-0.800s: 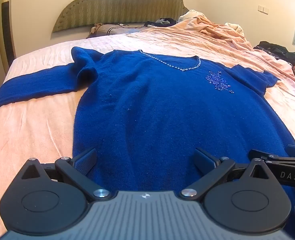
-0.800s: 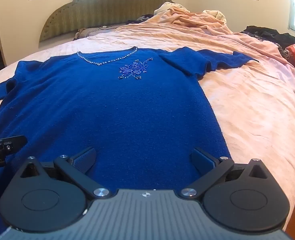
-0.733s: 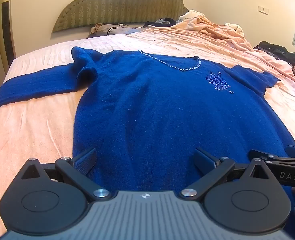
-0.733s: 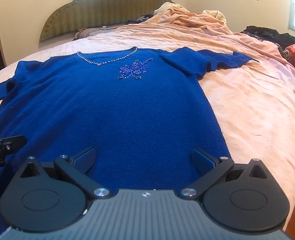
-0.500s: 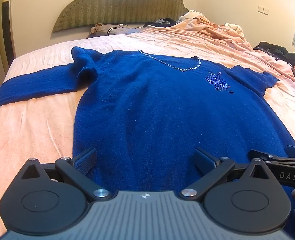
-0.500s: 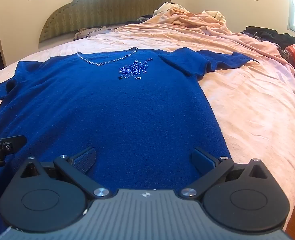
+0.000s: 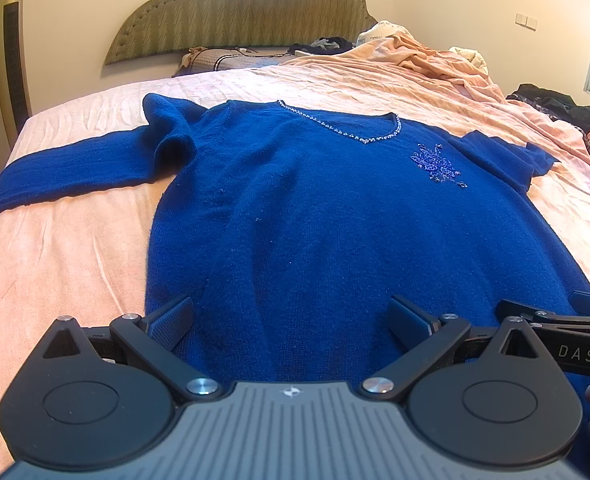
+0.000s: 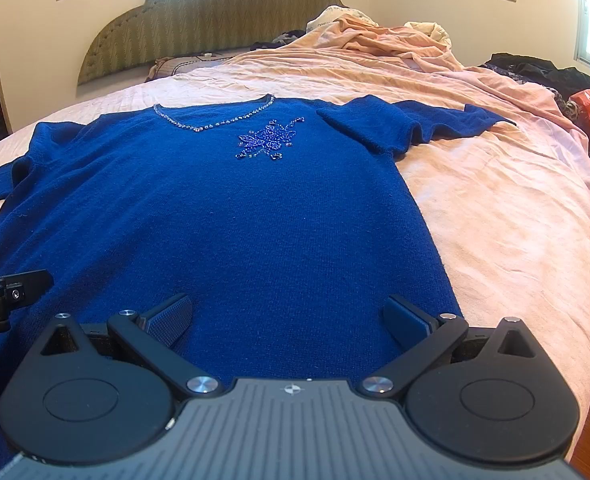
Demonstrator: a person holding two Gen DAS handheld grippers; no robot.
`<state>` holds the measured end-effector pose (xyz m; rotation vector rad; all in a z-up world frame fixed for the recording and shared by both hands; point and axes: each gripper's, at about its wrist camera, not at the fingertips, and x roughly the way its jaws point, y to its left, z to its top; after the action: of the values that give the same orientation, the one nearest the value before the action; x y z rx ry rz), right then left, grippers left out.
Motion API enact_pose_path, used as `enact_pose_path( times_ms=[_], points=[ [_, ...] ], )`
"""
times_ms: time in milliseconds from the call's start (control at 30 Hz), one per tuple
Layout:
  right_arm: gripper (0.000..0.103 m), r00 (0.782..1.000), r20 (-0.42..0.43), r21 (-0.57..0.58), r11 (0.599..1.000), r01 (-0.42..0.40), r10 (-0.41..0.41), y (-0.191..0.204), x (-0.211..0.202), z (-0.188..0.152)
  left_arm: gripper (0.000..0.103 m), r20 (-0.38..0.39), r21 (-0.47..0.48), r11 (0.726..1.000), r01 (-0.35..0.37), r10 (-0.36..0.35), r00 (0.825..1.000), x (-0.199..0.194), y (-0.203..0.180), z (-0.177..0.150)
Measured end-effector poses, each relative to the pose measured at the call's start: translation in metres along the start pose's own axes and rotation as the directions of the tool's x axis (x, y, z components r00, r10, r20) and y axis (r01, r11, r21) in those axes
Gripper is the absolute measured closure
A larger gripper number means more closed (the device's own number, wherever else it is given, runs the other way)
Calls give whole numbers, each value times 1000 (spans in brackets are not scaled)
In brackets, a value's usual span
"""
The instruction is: Fold small clothes
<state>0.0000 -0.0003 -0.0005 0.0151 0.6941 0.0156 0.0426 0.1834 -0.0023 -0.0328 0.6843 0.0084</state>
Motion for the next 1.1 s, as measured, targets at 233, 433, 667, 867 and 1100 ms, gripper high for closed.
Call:
enact_pose_path(
  times_ms=[233,433,667,867,1100],
  points=[
    [0,1000,0,0,1000,0,0,0,0,0,0,-2,5,1000,-3,3,1000,-3,-2,-1],
    [0,1000,1,0,1000,0,0,0,0,0,0,-2,3,1000,-2,2,1000,0,-2,0],
    [0,1000,1,0,1000,0,0,0,0,0,0,-1,2,1000,-1,1,1000,-1,-2,0],
    [0,1000,1,0,1000,0,0,0,0,0,0,0,1,1000,0,0,1000,-1,-2,0],
    [0,1000,1,0,1000,0,0,0,0,0,0,0,0,1000,0,0,1000,-1,-2,0]
  ],
)
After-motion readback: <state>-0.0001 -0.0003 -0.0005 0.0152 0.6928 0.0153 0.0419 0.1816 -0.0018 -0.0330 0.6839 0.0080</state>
